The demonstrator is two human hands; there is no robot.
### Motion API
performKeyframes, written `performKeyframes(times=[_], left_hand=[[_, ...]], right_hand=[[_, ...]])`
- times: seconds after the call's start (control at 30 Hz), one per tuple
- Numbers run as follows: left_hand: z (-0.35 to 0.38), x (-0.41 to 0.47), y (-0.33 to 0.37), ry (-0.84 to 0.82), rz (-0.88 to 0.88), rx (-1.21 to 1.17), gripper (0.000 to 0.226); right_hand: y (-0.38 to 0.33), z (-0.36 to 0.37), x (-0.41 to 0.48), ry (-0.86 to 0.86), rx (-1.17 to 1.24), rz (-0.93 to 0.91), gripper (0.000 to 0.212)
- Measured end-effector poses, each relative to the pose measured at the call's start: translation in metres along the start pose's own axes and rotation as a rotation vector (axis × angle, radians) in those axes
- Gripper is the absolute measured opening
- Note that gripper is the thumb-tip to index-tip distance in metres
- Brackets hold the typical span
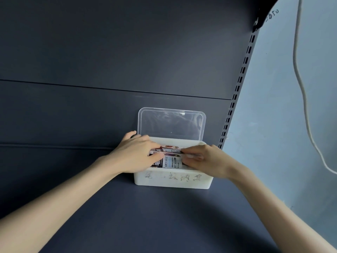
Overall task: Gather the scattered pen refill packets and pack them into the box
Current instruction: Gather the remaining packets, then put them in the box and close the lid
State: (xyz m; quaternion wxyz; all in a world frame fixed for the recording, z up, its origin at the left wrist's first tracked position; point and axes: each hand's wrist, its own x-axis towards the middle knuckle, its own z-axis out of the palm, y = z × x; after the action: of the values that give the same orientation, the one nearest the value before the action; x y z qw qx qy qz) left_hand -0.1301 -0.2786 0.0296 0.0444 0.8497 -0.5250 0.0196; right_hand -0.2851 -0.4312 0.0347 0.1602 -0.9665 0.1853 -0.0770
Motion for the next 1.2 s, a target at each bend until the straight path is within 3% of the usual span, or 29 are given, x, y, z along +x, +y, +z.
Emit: performKeyframes(times=[0.17,0.33,0.57,0.77,0.87,0.93,1.07,1.2], left_hand=[[-0.003,0.002,0.004,-0.23,0.016,0.018,0.054],[0.001,0.001,-0.001,-0.051,0.002,0.104,0.054],[0.003,0.005,-0.001,-0.125,0.026,0.076,0.047],[-0.002,0.008,-0.003,0.264,-0.021,-0.183,0.04],[-0.003,0.009,-0.01,0.562,-0.092,-0.411,0.023],[0.002,0.013,-0.016,0.669,-0.199,-0.491,0.023],[0.007,0.018,-0.019,0.508,-0.369,-0.672,0.054],[0.007,0.018,-0.012,0.368,-0.322,-0.884,0.055]], right_hand=[[0.004,0.005,0.003,-0.046,-0.089,-0.01,0.034],[0.008,0.007,0.007,-0.007,-0.072,-0.028,0.04],[0.009,0.006,0.009,0.023,-0.078,-0.034,0.041],[0.009,0.0,0.008,0.074,0.024,-0.023,0.039],[0.011,-0.005,0.011,0.193,0.116,0.008,0.042],[0.014,-0.005,0.016,0.279,0.151,0.051,0.051],[0.02,-0.002,0.025,0.299,0.281,0.142,0.069],[0.021,0.001,0.029,0.244,0.576,0.163,0.075]])
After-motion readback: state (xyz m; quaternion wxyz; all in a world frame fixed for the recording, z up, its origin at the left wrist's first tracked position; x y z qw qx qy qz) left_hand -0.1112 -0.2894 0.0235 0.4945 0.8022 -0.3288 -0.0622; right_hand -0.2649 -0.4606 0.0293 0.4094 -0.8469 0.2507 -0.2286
